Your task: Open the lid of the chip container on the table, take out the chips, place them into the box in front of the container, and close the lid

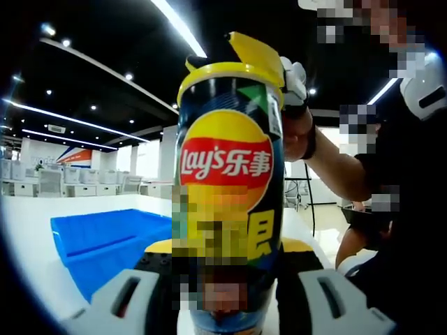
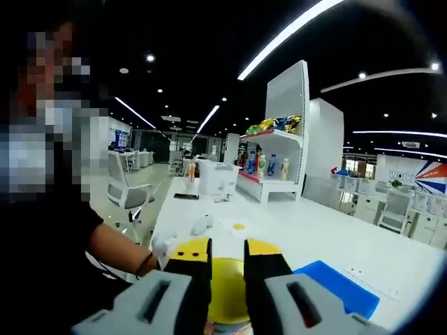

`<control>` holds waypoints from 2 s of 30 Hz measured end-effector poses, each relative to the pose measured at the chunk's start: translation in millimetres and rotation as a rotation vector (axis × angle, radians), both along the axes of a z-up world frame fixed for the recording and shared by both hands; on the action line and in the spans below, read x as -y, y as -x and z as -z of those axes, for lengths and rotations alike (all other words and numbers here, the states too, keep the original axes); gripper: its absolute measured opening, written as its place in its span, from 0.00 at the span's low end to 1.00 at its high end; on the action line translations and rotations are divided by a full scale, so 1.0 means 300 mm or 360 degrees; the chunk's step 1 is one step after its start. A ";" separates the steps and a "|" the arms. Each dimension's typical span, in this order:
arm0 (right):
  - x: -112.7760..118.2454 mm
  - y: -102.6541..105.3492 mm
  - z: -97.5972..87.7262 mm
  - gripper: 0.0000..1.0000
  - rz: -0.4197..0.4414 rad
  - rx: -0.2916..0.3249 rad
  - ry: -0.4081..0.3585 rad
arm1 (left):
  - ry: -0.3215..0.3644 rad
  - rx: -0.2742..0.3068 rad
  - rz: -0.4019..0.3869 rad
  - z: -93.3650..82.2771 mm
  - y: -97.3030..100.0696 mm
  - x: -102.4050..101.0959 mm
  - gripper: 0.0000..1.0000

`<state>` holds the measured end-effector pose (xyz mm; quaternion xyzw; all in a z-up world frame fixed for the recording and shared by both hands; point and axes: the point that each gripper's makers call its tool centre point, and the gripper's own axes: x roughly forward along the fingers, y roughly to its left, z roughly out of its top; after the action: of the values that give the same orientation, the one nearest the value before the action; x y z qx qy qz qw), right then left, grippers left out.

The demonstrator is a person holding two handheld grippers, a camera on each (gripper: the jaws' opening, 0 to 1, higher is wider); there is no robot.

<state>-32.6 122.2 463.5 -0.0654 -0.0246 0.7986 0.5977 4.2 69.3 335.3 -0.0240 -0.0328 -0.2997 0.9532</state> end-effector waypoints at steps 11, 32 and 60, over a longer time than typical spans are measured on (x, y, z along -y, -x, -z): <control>-0.014 0.004 0.026 0.09 -0.0006 -0.0045 -0.0005 | 0.0003 -0.0002 0.0005 0.000 -0.001 -0.001 0.53; -0.039 0.032 0.048 0.00 -0.0011 -0.0118 0.0132 | -0.0008 -0.0016 0.0011 0.001 0.001 -0.004 0.53; -0.012 0.022 0.045 0.01 0.0007 -0.0082 0.0026 | -0.0015 0.0003 0.0014 0.003 0.006 0.008 0.53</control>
<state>-39.3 125.7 450.0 -0.0498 -0.0025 0.7990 0.5993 2.4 66.9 334.4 -0.0195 -0.0321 -0.3042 0.9519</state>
